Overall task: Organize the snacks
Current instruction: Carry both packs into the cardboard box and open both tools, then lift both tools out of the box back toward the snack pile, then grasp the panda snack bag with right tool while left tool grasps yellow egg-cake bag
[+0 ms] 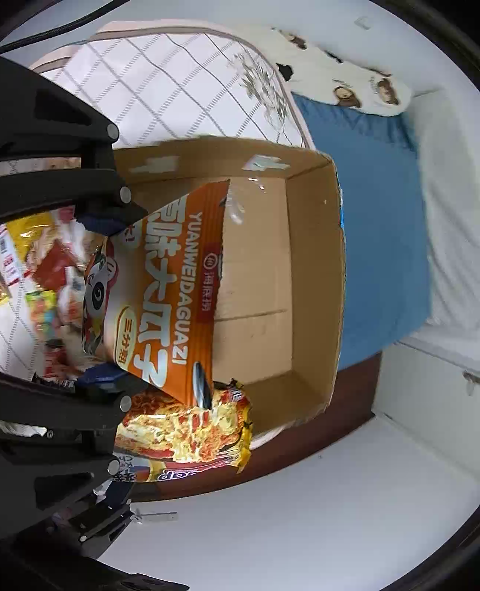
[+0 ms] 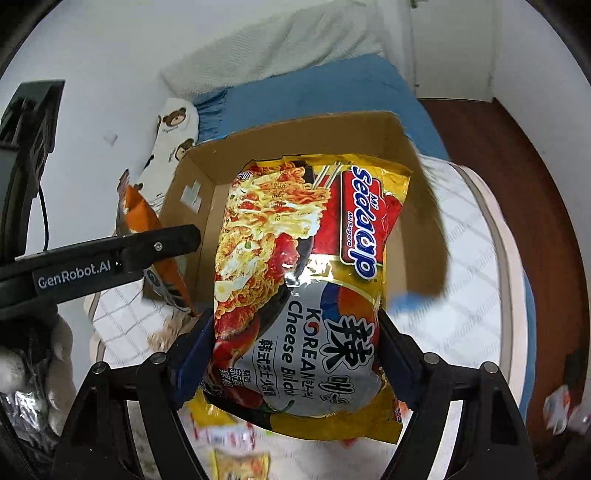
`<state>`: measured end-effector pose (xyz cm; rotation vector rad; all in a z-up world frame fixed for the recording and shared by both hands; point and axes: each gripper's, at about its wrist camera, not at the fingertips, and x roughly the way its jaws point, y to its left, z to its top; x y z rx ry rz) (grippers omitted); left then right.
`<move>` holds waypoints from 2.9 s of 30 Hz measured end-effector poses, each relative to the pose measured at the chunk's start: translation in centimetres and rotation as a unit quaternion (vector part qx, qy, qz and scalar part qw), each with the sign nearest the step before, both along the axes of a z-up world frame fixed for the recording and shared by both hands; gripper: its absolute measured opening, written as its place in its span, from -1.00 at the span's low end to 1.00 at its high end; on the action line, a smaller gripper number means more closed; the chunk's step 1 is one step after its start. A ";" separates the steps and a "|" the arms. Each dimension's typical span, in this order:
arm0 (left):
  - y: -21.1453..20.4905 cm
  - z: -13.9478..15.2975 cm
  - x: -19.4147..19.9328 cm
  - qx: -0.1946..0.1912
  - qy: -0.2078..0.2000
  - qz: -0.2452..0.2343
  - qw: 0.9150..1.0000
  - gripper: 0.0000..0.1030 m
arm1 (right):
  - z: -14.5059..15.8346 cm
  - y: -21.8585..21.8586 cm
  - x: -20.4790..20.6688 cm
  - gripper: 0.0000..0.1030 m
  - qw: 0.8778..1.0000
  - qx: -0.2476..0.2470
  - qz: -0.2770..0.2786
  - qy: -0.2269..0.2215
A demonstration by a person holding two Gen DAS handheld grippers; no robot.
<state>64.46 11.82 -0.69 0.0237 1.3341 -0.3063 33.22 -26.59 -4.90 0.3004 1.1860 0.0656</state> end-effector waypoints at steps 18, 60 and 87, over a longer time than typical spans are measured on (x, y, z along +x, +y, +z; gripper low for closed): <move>-3.5 -13.1 9.0 0.029 0.095 0.024 0.995 0.76 | -13.8 -2.6 16.8 0.87 0.993 0.001 0.045 0.105; -2.7 5.6 -20.5 0.033 -0.136 0.081 0.987 0.87 | 4.7 -0.3 -1.3 0.92 0.995 -0.082 -0.012 -0.051; -6.9 -22.2 -40.1 0.190 0.151 -0.269 0.932 0.19 | -13.9 -3.1 -14.6 0.92 0.984 -0.041 -0.026 0.170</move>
